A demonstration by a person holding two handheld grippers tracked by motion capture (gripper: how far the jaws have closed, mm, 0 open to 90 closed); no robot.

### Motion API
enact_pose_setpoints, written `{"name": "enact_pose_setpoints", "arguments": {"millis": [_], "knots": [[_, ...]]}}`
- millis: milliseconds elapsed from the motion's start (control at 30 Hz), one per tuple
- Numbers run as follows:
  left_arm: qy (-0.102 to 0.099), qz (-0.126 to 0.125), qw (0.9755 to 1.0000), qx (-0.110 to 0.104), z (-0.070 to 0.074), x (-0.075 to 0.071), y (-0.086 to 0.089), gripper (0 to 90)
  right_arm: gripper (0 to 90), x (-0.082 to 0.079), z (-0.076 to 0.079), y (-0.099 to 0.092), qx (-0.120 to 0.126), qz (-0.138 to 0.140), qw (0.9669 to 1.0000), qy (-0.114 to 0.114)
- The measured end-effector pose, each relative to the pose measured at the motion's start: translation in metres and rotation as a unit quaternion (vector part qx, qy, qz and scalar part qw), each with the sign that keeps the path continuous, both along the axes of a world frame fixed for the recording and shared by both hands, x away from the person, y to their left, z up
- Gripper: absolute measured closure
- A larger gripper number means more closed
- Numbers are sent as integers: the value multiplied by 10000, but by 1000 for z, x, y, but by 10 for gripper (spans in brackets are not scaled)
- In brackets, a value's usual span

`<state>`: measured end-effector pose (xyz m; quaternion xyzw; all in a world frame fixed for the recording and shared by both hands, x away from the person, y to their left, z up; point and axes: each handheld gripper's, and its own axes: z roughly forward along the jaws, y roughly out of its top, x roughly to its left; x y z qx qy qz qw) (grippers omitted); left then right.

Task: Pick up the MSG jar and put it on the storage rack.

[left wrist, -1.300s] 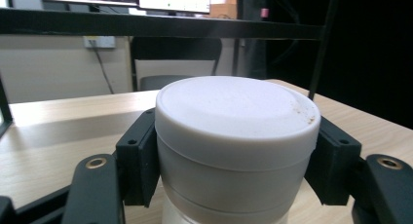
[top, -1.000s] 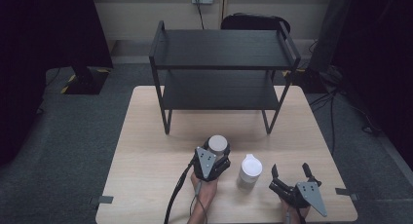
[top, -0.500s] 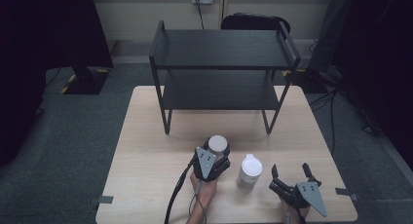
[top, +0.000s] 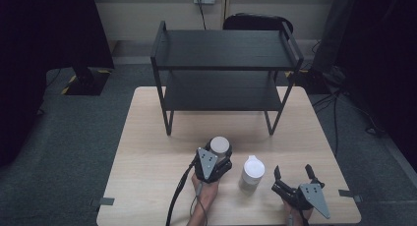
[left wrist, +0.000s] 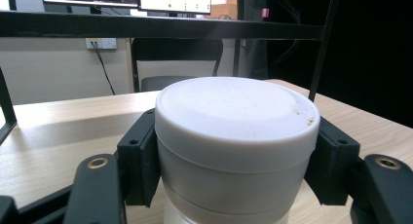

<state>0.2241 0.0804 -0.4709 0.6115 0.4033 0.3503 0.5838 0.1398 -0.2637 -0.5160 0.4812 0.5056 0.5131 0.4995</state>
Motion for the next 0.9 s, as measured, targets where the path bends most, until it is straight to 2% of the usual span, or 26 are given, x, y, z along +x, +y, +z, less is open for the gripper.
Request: {"name": "enact_pose_setpoints", "arguments": {"millis": [267,400,500,633,900], "knots": [[-8,-61,10000,10,1,0,4,338,0,0,0,0,-1,3,10000,1],[-56,-195,9998,-31,4,1,11,339,0,0,0,0,0,4,10000,1],[-89,-329,9994,-17,8,1,16,339,0,0,0,0,0,7,10000,0],[-28,-542,9984,-136,16,4,26,339,0,0,0,0,0,6,10000,0],[-226,-826,9963,17,34,5,37,339,0,0,0,0,-1,7,10000,0]]}}
